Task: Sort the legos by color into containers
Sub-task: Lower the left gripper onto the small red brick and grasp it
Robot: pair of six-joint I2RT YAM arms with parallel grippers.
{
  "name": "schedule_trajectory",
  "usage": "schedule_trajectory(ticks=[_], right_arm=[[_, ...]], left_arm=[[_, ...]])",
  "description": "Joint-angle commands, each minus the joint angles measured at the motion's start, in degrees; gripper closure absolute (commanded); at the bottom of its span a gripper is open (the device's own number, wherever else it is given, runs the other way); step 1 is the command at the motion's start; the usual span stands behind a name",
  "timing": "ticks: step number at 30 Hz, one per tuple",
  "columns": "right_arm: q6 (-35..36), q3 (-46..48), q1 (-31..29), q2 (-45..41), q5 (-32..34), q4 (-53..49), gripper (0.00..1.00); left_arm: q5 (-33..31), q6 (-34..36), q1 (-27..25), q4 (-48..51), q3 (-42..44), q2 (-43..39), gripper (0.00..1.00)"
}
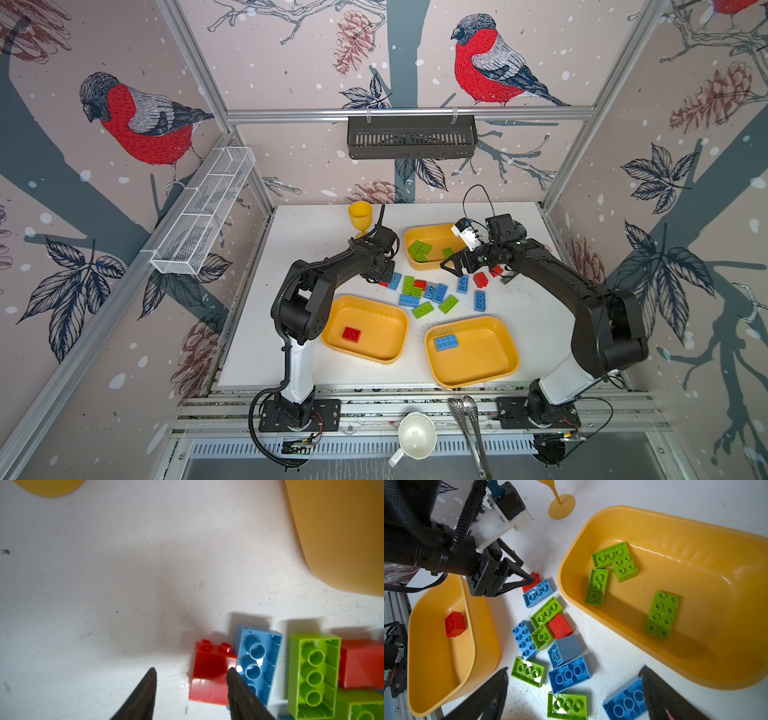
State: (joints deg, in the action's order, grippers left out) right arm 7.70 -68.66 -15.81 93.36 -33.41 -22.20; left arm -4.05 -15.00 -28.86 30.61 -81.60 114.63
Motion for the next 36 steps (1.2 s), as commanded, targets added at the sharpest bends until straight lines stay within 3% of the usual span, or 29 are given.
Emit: schedule_trajectory(ticks=[1,19,29,36], right_arm=[[1.06,-1.02,-0.01,0.48,0.01,-0.34,0.01],[1.21,-2.26,0.17,1.83,-0.01,-1.09,0.01],[1.27,-2.35,0.21,1.91,-0.08,-1.25,0.01],[1.11,-2.15,0.19,1.91,-0.21,-0.87,0.01]], left_arm=[[0.52,0.81,0.04,1.01,-0.03,0.51,0.46],[-3.81,3.44,2.59,2.69,1.62,-0.49,0.46],[3.26,-0.23,1.61,1.22,-0.6,-2.78,0.45],[1.95,-1.27,0.47,-0.11,-3.3,1.12,0.45]])
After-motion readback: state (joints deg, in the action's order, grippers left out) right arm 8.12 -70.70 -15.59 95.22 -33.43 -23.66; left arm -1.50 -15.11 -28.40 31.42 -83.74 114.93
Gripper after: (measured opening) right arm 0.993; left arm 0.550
